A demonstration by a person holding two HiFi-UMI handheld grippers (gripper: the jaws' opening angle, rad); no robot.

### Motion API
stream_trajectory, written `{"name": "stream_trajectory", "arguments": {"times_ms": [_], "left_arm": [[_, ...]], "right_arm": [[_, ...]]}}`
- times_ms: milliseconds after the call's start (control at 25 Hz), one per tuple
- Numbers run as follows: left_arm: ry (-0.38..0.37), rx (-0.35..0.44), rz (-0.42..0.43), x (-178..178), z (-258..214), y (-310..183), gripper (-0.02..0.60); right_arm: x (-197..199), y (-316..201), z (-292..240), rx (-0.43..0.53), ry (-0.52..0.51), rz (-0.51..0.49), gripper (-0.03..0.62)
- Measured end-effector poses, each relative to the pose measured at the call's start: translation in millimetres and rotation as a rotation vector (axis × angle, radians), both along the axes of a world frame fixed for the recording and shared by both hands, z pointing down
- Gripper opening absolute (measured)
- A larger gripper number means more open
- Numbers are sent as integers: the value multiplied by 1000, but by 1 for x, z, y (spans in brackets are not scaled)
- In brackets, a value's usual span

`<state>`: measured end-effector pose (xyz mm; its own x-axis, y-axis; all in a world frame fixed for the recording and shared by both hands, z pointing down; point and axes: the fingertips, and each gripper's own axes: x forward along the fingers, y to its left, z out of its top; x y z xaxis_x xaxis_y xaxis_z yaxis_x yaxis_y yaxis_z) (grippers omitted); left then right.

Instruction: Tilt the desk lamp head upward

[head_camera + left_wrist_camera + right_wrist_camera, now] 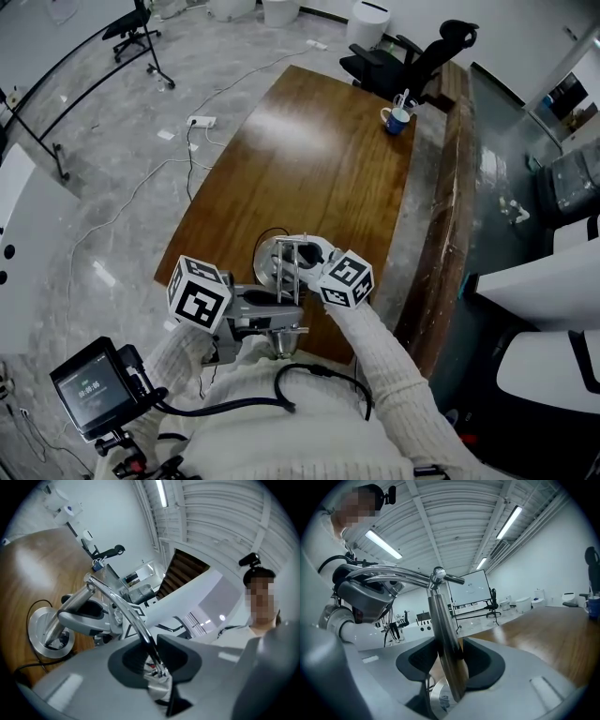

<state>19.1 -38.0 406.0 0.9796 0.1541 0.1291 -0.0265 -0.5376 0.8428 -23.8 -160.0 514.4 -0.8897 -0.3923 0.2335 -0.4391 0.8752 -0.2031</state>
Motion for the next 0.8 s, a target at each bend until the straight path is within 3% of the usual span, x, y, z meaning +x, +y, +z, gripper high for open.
{"name": "stream_trajectory", "arguments": {"times_ms": [160, 400, 800], "left_arm": [[-5, -73, 16, 0, -7, -2, 51], [57, -347, 0, 3, -28, -7, 48], [127, -512, 40, 6, -48, -14, 49]], "right_arm": [[1, 1, 0, 0, -4, 5, 164], [1, 2, -1, 2, -7, 12, 164], [2, 6, -2, 19, -13, 18, 161]]}}
